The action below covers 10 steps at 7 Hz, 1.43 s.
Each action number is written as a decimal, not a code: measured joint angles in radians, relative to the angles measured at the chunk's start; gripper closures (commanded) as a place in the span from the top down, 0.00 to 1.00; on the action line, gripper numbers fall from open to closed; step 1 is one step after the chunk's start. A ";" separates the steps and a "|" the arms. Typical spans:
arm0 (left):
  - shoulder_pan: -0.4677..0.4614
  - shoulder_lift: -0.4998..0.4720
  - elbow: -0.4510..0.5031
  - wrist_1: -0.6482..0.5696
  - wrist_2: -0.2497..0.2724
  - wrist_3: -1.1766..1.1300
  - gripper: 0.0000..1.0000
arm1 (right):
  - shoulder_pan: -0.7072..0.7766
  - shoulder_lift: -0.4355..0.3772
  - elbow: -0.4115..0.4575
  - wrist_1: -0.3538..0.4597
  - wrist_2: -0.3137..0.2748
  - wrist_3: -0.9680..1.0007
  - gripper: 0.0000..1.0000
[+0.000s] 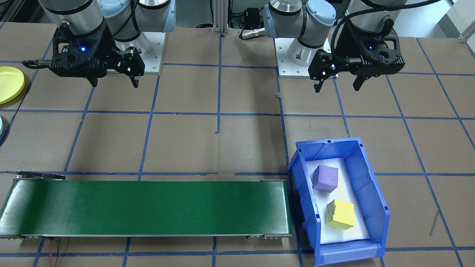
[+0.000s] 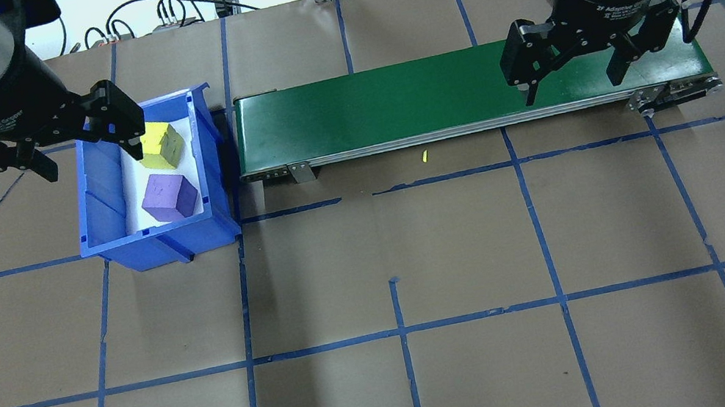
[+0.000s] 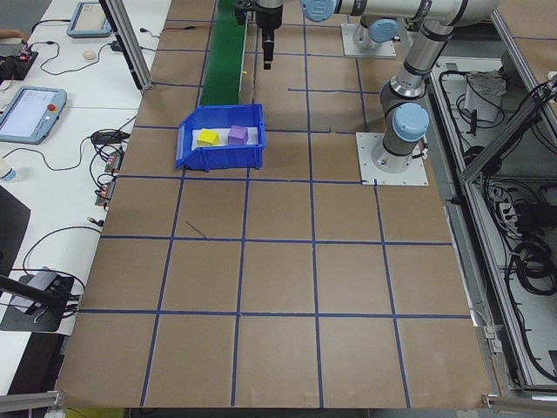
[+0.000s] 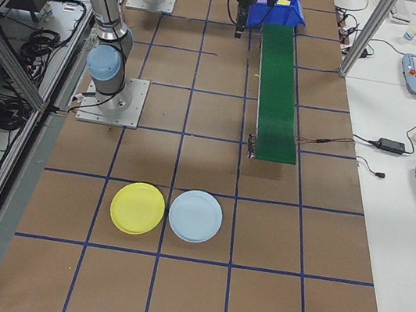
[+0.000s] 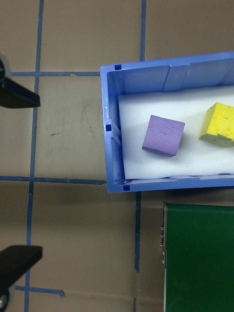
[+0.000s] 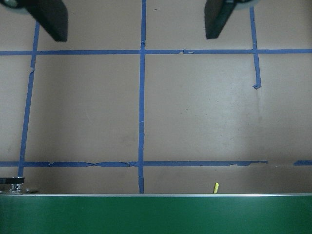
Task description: Move block left to right into plate
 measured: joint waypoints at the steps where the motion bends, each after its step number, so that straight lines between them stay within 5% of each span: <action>1: 0.009 0.000 0.004 -0.012 -0.005 0.021 1.00 | 0.000 0.000 0.000 0.000 0.000 0.001 1.00; 5: 0.046 -0.041 -0.022 0.001 -0.019 0.177 1.00 | 0.000 0.000 0.000 0.000 0.000 0.001 1.00; 10: 0.122 -0.374 -0.047 0.363 -0.053 0.339 0.99 | 0.000 0.000 0.000 0.002 0.000 0.001 1.00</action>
